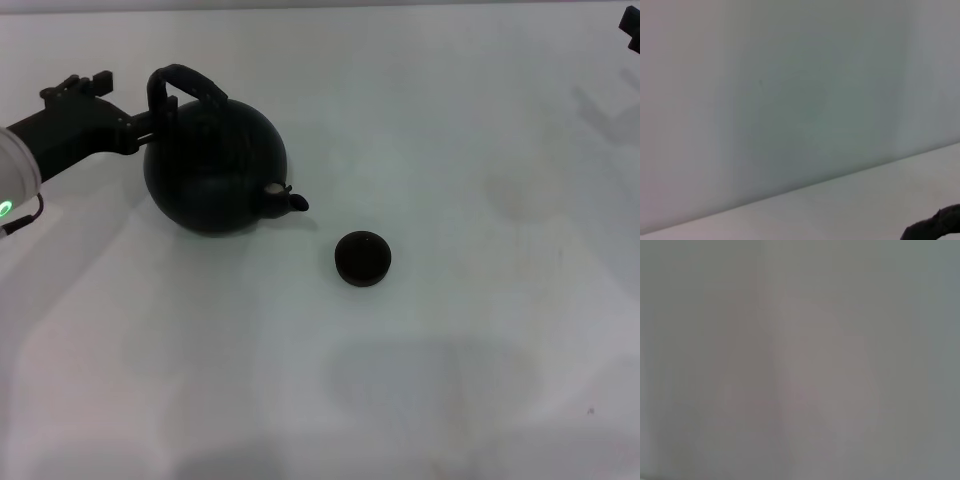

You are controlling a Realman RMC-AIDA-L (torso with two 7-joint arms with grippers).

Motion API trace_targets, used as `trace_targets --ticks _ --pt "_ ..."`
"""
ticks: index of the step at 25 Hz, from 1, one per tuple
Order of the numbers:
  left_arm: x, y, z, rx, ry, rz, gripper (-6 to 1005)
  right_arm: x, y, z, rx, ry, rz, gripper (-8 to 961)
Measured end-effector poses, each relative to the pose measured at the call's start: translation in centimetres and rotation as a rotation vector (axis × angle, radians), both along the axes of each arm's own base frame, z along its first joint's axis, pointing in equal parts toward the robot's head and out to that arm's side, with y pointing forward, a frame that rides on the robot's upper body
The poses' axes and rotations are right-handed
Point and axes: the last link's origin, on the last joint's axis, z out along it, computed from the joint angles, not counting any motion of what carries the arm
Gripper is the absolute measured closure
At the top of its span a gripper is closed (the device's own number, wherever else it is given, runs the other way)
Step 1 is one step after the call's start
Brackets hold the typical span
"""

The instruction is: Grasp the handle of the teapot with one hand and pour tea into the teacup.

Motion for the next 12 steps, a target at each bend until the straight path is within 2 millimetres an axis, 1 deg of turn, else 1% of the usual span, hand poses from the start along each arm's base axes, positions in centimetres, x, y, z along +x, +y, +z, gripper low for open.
trace_targets --ticks 2,7,9,12 --pt "-0.1 -0.5 0.3 0.021 -0.017 -0.015 220 0.0 0.0 0.1 0.001 -0.001 -0.001 109" --pt "-0.4 -2.5 1.4 0.116 -0.058 -0.127 135 0.0 0.1 0.2 0.0 0.002 -0.003 109" --pt "-0.9 -3.1 1.7 0.143 -0.065 -0.154 107 0.1 0.1 0.2 0.0 0.001 -0.003 109" --pt "-2.1 -4.2 2.0 0.179 -0.103 -0.174 109 0.2 0.0 0.3 0.001 0.0 -0.005 108"
